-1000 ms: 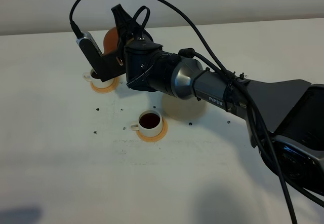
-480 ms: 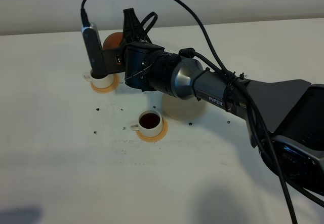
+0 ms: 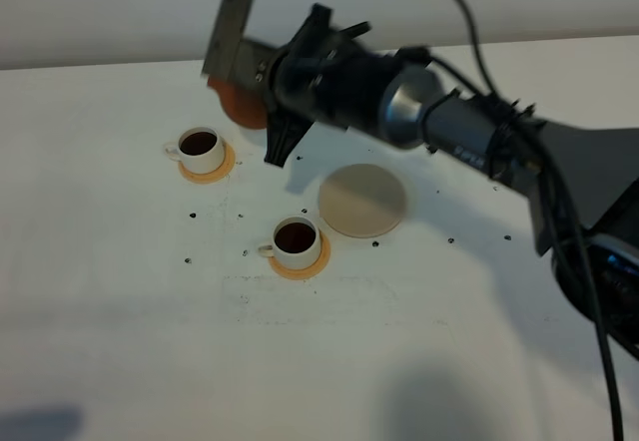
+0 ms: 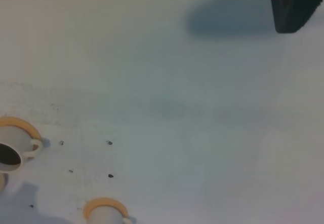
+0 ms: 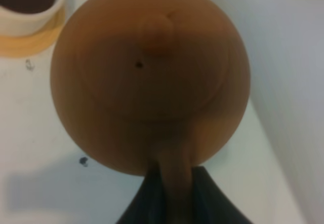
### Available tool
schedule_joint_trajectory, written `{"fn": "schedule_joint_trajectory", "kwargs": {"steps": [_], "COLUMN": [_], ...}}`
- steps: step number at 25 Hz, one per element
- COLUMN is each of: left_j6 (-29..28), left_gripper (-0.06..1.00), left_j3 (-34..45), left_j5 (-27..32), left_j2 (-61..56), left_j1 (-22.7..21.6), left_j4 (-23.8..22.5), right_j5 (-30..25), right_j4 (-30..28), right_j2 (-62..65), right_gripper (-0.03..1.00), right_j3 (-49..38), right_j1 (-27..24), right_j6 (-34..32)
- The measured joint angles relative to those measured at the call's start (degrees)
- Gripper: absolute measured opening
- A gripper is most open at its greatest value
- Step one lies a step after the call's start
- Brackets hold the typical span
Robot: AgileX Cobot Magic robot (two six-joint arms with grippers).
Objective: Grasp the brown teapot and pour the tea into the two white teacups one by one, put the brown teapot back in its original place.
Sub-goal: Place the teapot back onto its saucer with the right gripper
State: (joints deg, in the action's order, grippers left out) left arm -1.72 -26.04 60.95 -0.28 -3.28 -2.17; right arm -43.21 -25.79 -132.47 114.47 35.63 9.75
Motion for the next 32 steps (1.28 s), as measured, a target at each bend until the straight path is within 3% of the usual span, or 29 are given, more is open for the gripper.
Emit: {"fn": "schedule_joint_trajectory", "kwargs": {"steps": [5, 8, 28, 32], "left_j6": [0.0, 0.0, 0.0, 0.0], "left_gripper": [0.35, 0.35, 0.35, 0.35], "left_j3": [0.0, 0.0, 0.0, 0.0], "left_j5": [0.0, 0.0, 0.0, 0.0], "left_j2": [0.0, 0.0, 0.0, 0.0], "left_j1": [0.0, 0.0, 0.0, 0.0], "left_j4": [0.0, 0.0, 0.0, 0.0], "right_j5": [-3.02, -3.88, 0.65, -2.6], "right_j4": [11.36, 14.63, 17.93, 18.35], "right_j2": [0.07, -0.05, -7.25, -7.43], "right_gripper": [0.09, 0.09, 0.09, 0.09], "right_j3": [1.09, 1.09, 1.33, 3.74], "right_j1": [-2.89, -3.81, -4.55, -4.55], "right_j6": [0.4, 0.4, -0.91, -0.91]}}
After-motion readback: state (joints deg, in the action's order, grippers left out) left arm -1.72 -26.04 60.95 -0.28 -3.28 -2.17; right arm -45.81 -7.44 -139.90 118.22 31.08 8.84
